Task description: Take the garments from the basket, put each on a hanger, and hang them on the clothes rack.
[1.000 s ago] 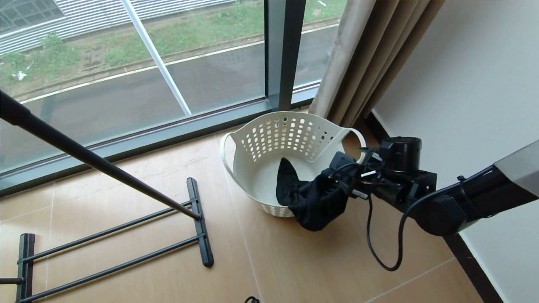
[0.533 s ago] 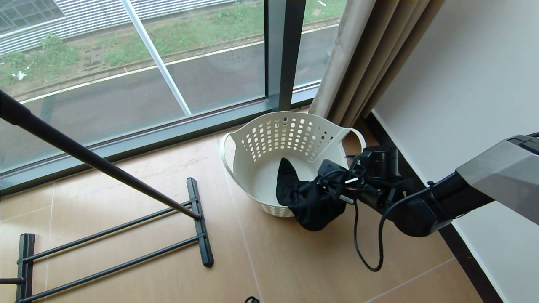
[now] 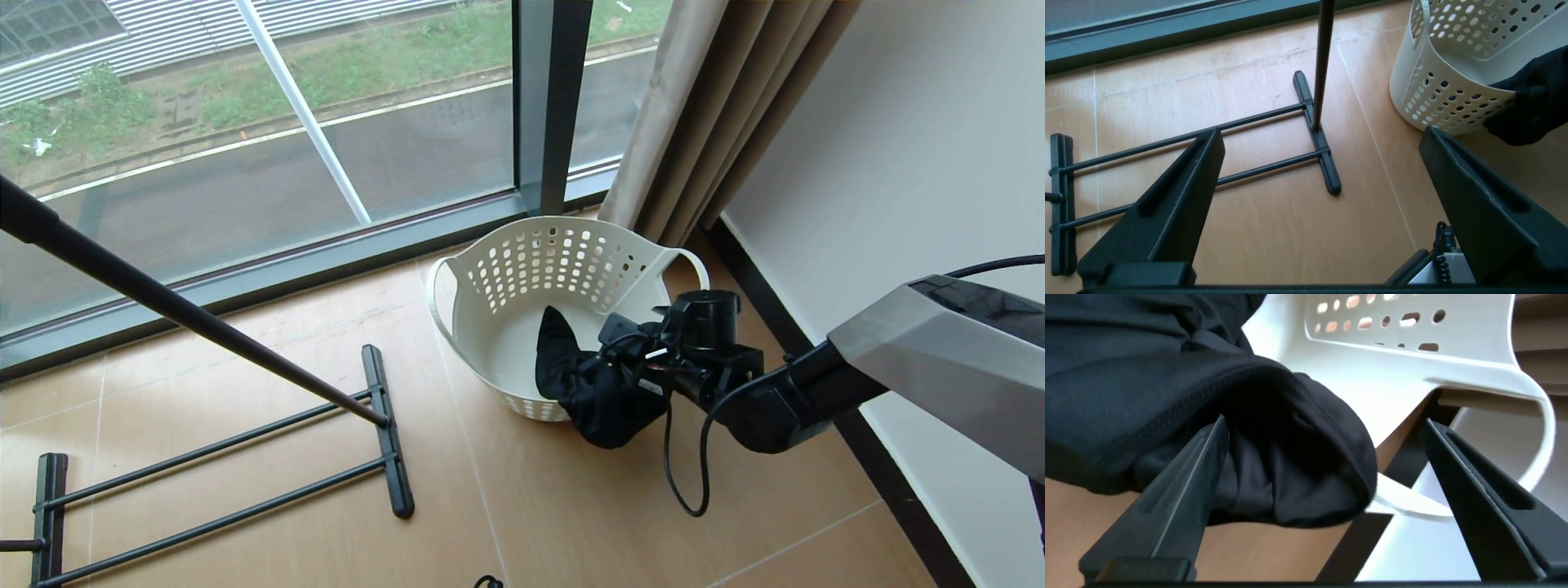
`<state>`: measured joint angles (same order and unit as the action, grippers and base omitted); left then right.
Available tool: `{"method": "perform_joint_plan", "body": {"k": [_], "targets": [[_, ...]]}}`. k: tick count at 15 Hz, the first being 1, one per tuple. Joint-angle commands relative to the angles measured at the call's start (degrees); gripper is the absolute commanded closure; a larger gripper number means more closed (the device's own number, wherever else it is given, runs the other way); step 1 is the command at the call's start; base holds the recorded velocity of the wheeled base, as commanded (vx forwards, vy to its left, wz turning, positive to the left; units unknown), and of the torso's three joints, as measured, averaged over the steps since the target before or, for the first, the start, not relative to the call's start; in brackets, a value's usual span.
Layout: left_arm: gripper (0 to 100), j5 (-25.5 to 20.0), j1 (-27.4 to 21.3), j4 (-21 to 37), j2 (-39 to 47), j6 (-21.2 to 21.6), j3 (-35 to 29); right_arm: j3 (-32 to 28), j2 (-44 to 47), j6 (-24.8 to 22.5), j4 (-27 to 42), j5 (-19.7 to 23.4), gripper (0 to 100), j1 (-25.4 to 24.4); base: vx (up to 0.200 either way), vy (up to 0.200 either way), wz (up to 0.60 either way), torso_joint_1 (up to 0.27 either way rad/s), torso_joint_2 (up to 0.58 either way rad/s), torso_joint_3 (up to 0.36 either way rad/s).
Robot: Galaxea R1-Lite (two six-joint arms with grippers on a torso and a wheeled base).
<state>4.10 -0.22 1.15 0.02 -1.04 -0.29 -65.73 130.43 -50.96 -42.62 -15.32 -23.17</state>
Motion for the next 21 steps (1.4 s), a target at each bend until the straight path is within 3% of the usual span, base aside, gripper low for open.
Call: {"method": "perform_joint_plan", "body": {"k": [1,6,7,14,16,21], "targets": [[0,0.03,-0.04,0.00,-0.02,-0.02,-0.06,-1.33,1.76,0.16,-0.01,-0.06,0,-0.03,0.000,0.000,0.00,0.000,0.00,0.000],[0,0.03,0.04,0.00,-0.02,-0.02,0.03,-4.84,4.57,1.91,-0.10,-0.06,0,0.06,0.000,0.000,0.00,0.000,0.00,0.000],[0,0.03,-0.04,0.00,-0.02,-0.02,0.03,-5.37,4.66,2.62,-0.10,-0.15,100,0.06,0.000,0.000,0.00,0.000,0.00,0.000],[0,0.03,0.04,0.00,-0.02,-0.02,0.03,-4.41,3.78,2.79,-0.36,-0.15,100,0.15,0.000,0.000,0.00,0.000,0.00,0.000],[0,0.03,0.04,0.00,-0.02,-0.02,0.03,-2.12,1.94,2.70,-3.79,-0.15,100,0.15,0.000,0.000,0.00,0.000,0.00,0.000],[0,-0.05,0.04,0.00,-0.02,-0.02,0.03,4.38,-6.77,2.79,-4.40,0.21,100,0.06,0.000,0.000,0.00,0.000,0.00,0.000]]}}
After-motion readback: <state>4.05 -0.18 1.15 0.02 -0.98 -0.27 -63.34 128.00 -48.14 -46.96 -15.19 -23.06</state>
